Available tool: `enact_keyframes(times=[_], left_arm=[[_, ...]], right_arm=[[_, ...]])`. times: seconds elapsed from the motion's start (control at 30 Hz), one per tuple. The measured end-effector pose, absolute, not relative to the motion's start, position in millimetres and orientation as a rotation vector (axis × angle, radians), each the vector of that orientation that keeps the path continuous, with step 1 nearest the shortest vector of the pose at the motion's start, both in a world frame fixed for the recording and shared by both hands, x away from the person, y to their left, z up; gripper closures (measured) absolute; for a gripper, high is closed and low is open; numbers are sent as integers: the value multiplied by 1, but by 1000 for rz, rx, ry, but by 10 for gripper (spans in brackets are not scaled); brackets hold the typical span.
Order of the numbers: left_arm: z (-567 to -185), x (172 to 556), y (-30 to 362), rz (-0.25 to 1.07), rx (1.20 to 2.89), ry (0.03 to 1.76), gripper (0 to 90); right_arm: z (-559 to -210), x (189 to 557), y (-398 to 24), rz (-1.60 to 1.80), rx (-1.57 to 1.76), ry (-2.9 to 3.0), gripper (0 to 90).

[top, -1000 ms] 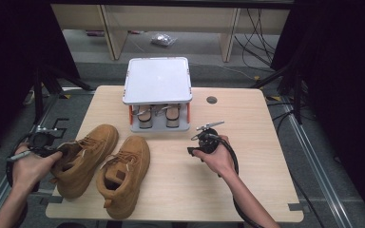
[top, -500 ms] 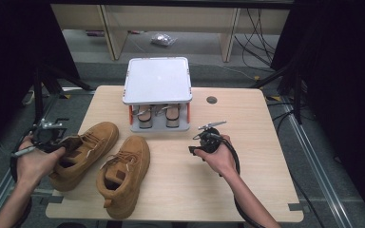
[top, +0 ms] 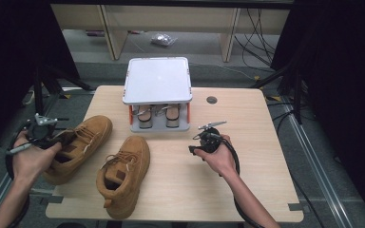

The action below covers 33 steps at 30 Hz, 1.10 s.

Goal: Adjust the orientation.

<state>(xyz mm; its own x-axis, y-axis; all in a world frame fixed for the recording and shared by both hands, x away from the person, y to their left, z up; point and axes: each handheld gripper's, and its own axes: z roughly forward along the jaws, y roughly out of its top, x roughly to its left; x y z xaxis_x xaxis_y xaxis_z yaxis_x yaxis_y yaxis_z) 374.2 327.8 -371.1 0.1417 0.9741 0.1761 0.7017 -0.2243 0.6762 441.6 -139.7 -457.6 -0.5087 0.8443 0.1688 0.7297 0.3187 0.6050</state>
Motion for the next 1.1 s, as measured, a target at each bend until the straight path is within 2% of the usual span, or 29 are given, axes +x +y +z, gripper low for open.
enact_keyframes(times=[1.1], left_arm=[[-345,395,320,908,1913,1573,842]], right_arm=[[-460,440,-143,962,1444,2401,446]])
